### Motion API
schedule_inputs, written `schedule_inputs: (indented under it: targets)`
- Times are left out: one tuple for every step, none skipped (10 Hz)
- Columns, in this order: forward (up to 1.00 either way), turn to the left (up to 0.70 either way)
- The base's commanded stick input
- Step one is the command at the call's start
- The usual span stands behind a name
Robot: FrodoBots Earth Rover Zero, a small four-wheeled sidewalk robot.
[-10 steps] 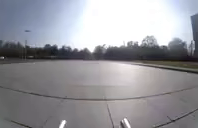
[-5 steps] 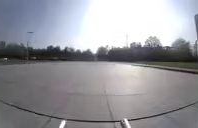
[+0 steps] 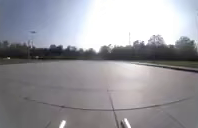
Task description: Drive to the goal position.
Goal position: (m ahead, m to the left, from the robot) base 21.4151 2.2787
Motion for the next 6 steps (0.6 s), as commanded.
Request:
schedule_inputs:
  targets:
    - [1.0, 0.0]
    - [1.0, 0.0]
    - [1.0, 0.0]
    - [1.0, -0.08]
    - [1.0, -0.29]
    - [1.0, -0.34]
